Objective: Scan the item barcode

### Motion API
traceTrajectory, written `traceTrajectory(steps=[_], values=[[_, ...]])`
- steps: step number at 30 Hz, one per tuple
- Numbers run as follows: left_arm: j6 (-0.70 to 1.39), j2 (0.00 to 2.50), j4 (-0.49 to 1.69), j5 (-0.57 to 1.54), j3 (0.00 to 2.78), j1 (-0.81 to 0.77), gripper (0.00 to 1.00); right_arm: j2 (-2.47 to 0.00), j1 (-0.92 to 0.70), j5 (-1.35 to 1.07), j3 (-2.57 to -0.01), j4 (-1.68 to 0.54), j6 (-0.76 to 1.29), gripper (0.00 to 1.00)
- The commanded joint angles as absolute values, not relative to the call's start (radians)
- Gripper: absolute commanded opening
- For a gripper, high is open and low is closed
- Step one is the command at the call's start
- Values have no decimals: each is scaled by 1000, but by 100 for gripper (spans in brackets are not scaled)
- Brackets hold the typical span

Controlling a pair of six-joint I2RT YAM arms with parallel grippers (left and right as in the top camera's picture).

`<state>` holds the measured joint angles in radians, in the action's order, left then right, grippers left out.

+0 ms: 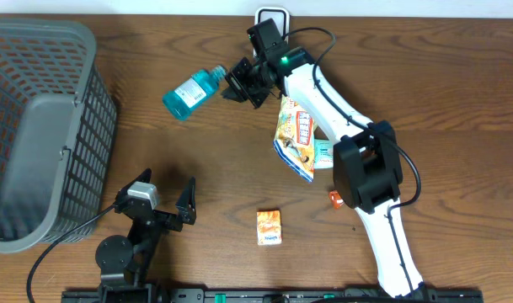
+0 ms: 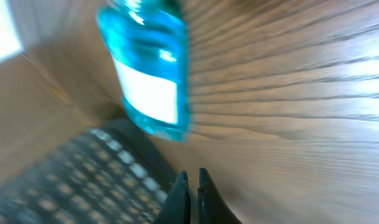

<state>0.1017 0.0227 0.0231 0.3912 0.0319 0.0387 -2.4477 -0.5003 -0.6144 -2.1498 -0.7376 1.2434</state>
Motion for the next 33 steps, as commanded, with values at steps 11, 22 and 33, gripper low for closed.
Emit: traceTrajectory(steps=[11,22,33], values=[[102,23,39,408,4,40,98,-2427,-665,-341,-2143,-620,231,95],[103,23,39,408,4,40,98,-2510,-734,50,-2143,-57,6,1],[103,23,39,408,4,40,98,-2785,-684,-10,-2314,170,18,1]])
